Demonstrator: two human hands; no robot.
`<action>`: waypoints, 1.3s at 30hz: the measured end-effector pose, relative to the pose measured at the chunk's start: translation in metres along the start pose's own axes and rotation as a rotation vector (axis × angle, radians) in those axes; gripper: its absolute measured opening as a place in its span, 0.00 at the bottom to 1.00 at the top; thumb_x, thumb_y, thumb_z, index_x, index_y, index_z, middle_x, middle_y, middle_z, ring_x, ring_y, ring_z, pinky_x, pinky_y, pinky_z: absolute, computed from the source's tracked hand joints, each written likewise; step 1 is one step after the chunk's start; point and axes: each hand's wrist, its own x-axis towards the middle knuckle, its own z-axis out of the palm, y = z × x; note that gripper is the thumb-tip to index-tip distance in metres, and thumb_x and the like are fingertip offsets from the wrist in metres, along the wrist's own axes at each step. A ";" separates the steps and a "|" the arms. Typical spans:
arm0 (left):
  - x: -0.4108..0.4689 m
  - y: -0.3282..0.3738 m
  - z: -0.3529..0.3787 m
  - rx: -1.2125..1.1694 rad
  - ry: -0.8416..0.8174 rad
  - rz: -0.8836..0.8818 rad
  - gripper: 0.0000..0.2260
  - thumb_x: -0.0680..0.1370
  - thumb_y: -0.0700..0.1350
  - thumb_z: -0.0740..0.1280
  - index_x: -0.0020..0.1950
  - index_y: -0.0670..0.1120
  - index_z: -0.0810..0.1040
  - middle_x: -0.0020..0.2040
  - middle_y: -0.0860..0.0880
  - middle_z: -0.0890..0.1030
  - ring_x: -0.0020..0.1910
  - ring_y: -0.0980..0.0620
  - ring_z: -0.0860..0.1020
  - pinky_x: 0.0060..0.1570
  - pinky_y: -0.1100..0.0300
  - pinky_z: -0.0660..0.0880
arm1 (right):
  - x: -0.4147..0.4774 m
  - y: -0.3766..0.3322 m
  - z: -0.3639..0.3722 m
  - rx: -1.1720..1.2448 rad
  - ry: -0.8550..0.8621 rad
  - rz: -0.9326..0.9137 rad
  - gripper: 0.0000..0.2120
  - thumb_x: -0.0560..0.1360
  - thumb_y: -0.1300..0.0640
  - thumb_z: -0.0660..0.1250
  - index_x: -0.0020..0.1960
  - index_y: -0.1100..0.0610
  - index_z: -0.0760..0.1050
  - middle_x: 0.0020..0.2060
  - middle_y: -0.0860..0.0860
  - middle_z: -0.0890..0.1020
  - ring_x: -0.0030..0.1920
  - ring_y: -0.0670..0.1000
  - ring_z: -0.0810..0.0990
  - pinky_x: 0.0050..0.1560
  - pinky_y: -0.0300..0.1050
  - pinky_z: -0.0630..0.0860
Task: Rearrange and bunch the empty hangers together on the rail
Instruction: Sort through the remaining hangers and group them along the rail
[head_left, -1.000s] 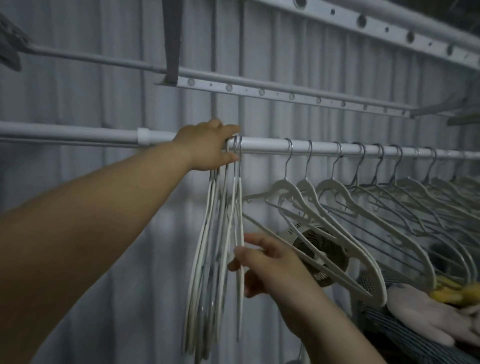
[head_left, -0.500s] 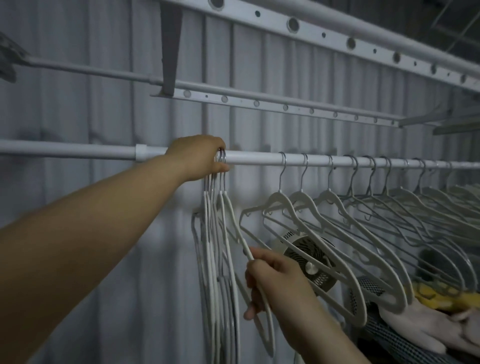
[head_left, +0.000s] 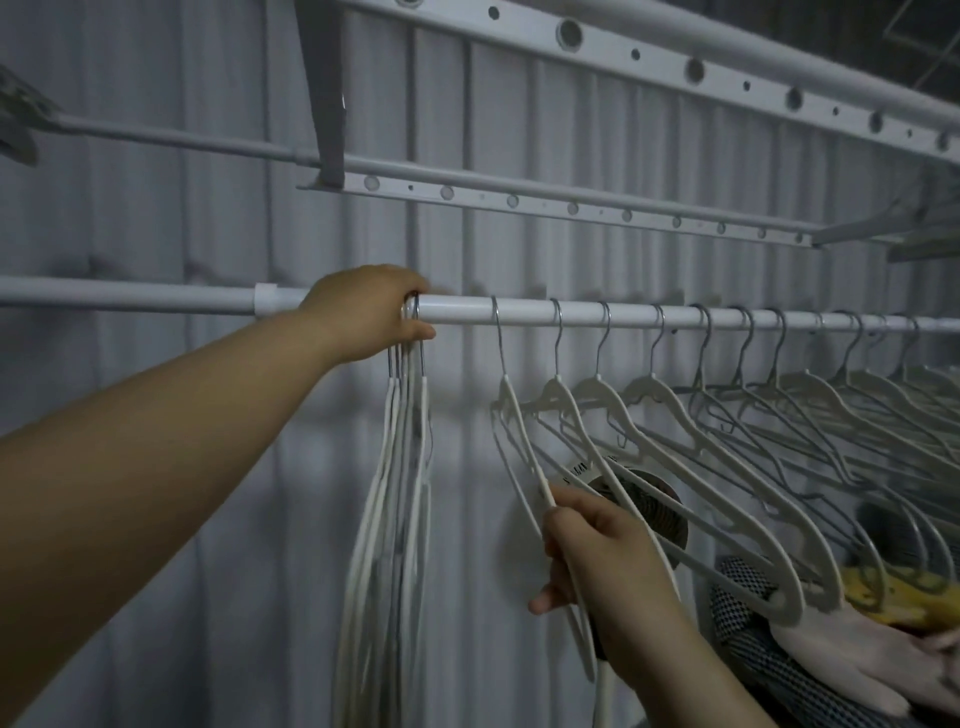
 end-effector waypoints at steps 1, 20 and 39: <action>-0.001 -0.001 0.000 -0.002 0.002 0.001 0.16 0.74 0.51 0.67 0.60 0.48 0.74 0.57 0.46 0.77 0.56 0.46 0.75 0.46 0.59 0.65 | -0.001 0.000 0.000 0.001 0.012 0.003 0.16 0.73 0.71 0.55 0.38 0.58 0.77 0.18 0.47 0.65 0.15 0.44 0.60 0.19 0.38 0.73; -0.013 -0.010 -0.009 -0.035 -0.055 -0.007 0.24 0.75 0.50 0.66 0.70 0.50 0.66 0.66 0.47 0.73 0.63 0.45 0.72 0.60 0.55 0.68 | -0.037 -0.024 0.048 -0.652 -0.008 -0.758 0.17 0.73 0.49 0.59 0.60 0.50 0.73 0.54 0.44 0.78 0.56 0.41 0.69 0.48 0.26 0.69; -0.014 -0.018 -0.012 0.080 -0.024 -0.010 0.21 0.74 0.50 0.66 0.65 0.48 0.69 0.59 0.45 0.76 0.56 0.44 0.74 0.50 0.56 0.69 | -0.018 0.006 0.055 -0.094 -0.138 -0.019 0.13 0.76 0.63 0.59 0.54 0.48 0.65 0.36 0.53 0.73 0.24 0.43 0.66 0.26 0.36 0.64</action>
